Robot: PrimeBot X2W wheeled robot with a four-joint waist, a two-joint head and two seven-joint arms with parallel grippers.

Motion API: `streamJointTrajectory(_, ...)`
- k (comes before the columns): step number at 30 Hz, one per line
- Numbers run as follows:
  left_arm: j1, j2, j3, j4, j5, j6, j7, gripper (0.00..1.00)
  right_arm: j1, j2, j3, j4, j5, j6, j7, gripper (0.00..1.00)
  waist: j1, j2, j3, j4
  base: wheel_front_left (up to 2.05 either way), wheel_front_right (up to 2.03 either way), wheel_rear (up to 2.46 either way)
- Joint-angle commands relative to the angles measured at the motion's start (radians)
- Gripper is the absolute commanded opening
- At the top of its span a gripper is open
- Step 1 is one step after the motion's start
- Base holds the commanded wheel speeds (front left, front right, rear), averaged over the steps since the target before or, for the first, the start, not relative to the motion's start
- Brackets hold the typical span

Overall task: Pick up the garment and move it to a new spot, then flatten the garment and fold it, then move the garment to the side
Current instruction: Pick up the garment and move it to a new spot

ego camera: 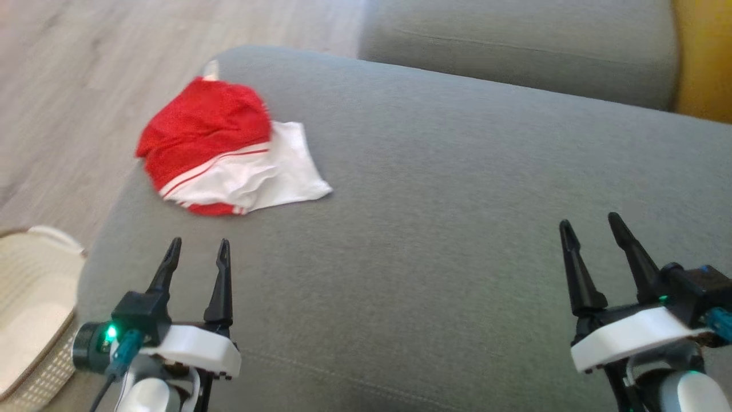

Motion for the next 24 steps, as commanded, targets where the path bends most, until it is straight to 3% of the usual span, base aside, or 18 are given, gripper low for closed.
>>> streamJointTrajectory(1, -0.069, 0.018, 0.041, -0.024, -0.009, 0.005, -0.012, 1.00, -0.036, -0.011, 0.031, -0.044, -0.006, 0.003, -0.002, 1.00, 0.0000, 0.0000, 0.001, 0.060, 0.00, 0.00, 0.00)
streamJointTrajectory(10, -0.068, 0.021, 0.053, 0.000, -0.021, 0.010, -0.020, 1.00, -0.045, -0.019, 0.068, -0.044, -0.006, 0.003, -0.002, 1.00, 0.0000, 0.0000, -0.002, 0.136, 0.00, 0.00, 0.00)
streamJointTrajectory(24, -0.085, 0.013, 0.057, 0.019, -0.028, 0.013, -0.030, 1.00, -0.062, -0.034, 0.081, -0.052, -0.012, 0.003, 0.012, 1.00, 0.0000, 0.0000, 0.033, 0.138, 0.00, 0.00, 0.00)
